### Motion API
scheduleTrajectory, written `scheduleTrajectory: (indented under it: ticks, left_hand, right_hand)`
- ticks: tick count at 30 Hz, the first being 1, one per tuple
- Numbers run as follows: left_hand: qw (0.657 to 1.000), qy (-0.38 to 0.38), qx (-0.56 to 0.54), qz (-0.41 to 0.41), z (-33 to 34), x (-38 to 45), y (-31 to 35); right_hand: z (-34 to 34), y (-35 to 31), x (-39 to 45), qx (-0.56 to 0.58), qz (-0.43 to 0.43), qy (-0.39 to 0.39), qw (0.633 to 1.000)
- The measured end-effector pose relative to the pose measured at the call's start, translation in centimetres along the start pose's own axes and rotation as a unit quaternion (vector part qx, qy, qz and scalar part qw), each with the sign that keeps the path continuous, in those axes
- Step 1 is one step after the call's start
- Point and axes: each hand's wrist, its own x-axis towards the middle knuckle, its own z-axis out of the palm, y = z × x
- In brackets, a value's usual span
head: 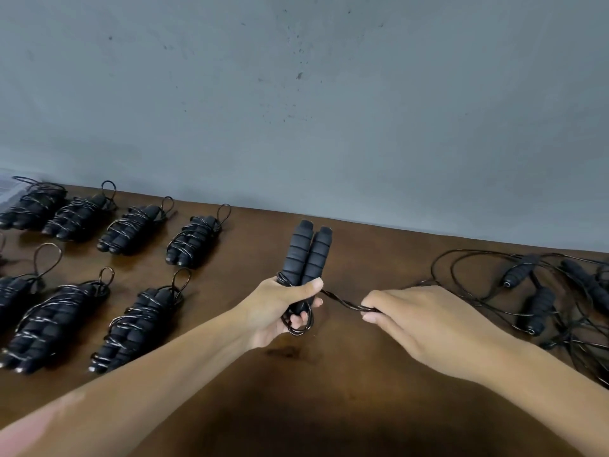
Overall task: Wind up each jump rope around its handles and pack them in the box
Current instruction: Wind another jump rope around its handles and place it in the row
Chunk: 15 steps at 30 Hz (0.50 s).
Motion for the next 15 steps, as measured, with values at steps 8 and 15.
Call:
scheduleTrajectory:
  ticks: [8,15]
  left_hand:
    - [0.966,-0.05,0.253,0.036,-0.3,-1.1,-0.4]
    - [0.906,-0.091,0.408,0.063,1.0,-1.6,0.2]
  right_hand:
    - [-1.1,-2.7,2.0,-0.125,-0.046,0.108,0.985]
    - [-2.5,-2.4,3.4,-0.202,-0.043,0.121,0.971]
